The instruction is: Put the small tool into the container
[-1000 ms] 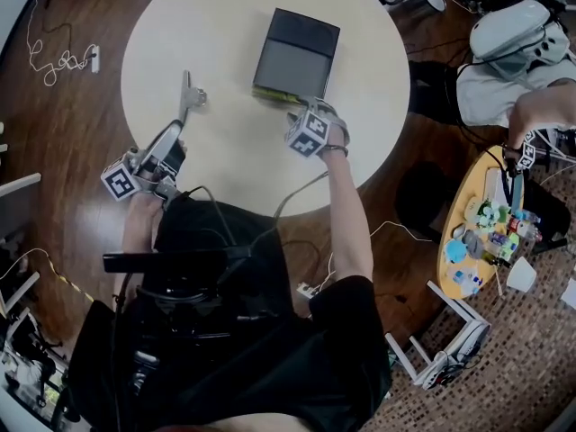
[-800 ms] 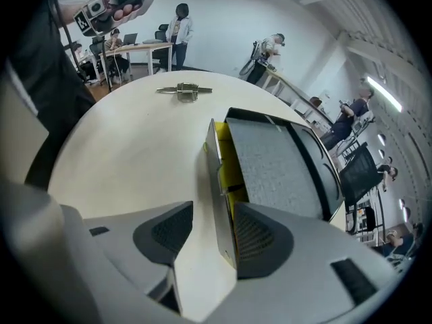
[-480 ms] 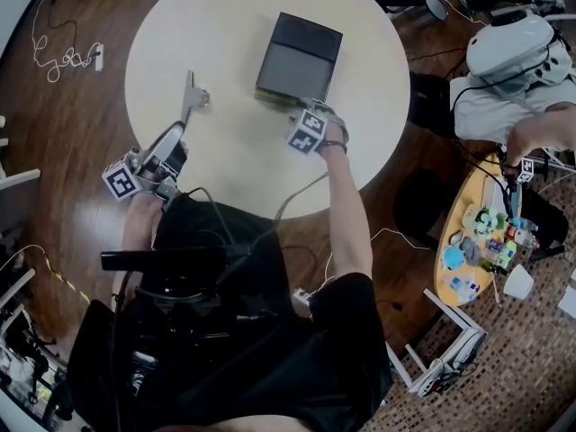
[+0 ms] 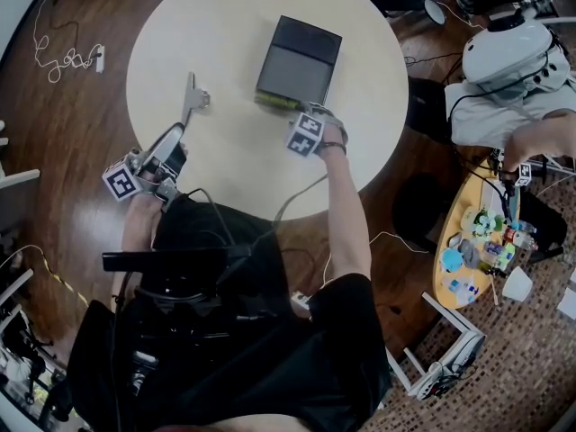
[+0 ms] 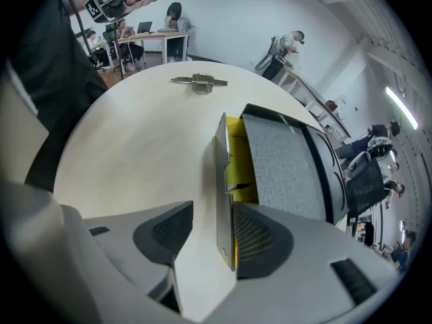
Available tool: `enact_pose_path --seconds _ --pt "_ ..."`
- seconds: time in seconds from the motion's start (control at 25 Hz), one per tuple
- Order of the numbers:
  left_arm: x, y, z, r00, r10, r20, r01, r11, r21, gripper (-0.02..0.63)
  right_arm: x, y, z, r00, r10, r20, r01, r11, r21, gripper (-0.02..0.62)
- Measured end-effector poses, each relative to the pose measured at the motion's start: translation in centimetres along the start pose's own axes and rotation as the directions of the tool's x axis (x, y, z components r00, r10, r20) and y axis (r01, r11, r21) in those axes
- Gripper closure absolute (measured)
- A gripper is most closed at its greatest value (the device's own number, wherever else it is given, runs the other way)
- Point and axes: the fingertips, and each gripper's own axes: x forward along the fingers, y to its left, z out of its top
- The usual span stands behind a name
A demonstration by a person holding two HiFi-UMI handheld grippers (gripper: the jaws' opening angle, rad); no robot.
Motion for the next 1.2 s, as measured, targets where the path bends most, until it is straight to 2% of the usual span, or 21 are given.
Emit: enact_pose_path --seconds 1.2 --pt "-0.3 0.0 -0.8 1.0 -0.005 -0.009 0.005 1.0 -0.004 0.565 -1.1 6.4 0.0 0.997 0.081 -0.013 -0.082 0.996 -0.038 0.417"
